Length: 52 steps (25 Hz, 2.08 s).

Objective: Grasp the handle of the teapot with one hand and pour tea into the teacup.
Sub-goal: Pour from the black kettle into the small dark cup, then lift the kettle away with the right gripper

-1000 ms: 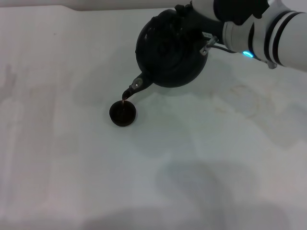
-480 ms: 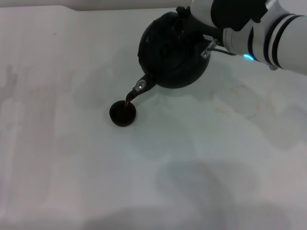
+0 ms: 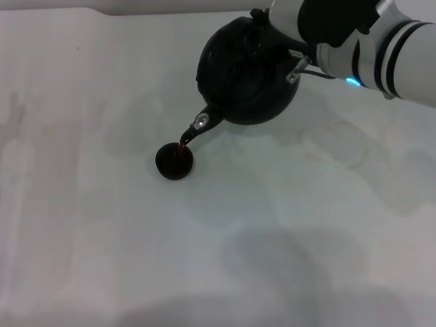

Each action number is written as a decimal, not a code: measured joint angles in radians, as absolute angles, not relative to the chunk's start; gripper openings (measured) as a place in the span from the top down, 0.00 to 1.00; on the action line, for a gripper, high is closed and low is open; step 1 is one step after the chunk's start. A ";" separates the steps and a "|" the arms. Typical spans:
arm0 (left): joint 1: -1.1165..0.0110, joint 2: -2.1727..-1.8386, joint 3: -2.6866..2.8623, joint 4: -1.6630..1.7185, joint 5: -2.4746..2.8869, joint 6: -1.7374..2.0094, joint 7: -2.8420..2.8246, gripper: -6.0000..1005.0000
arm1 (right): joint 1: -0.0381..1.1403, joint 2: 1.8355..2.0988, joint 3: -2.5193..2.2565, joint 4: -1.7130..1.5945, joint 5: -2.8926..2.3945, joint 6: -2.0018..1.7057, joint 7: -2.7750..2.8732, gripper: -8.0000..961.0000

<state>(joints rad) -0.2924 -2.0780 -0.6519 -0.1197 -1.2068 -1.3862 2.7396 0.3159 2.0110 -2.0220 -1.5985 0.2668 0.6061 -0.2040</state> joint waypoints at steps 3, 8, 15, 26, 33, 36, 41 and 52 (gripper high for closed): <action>-0.293 -2.078 -0.652 -0.120 -1.208 -1.386 2.740 0.14 | 0.316 2.011 -2.022 -1.598 0.260 0.606 -0.204 0.78; -0.293 -2.079 -0.652 -0.120 -1.209 -1.384 2.740 0.14 | 0.317 2.011 -2.026 -1.599 0.258 0.609 -0.204 0.78; -0.292 -2.079 -0.652 -0.121 -1.210 -1.383 2.740 0.14 | 0.319 2.011 -2.035 -1.598 0.256 0.609 -0.204 0.78; -0.291 -2.079 -0.652 -0.122 -1.210 -1.384 2.740 0.14 | 0.318 2.012 -2.039 -1.592 0.258 0.611 -0.197 0.78; -0.291 -2.079 -0.652 -0.123 -1.210 -1.387 2.740 0.14 | 0.318 2.013 -2.034 -1.589 0.264 0.614 -0.176 0.78; -0.291 -2.079 -0.652 -0.123 -1.210 -1.387 2.740 0.14 | 0.317 2.013 -2.031 -1.588 0.265 0.616 -0.164 0.78; -0.290 -2.079 -0.652 -0.132 -1.211 -1.386 2.740 0.14 | 0.317 2.013 -2.029 -1.588 0.265 0.623 -0.138 0.78; -0.290 -2.079 -0.652 -0.132 -1.212 -1.384 2.740 0.14 | 0.319 2.013 -2.015 -1.588 0.289 0.645 -0.070 0.78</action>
<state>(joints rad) -0.2899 -2.0786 -0.6520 -0.1319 -1.2119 -1.3842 2.7396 0.3185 2.0126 -2.0145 -1.5876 0.2887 0.6447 -0.0697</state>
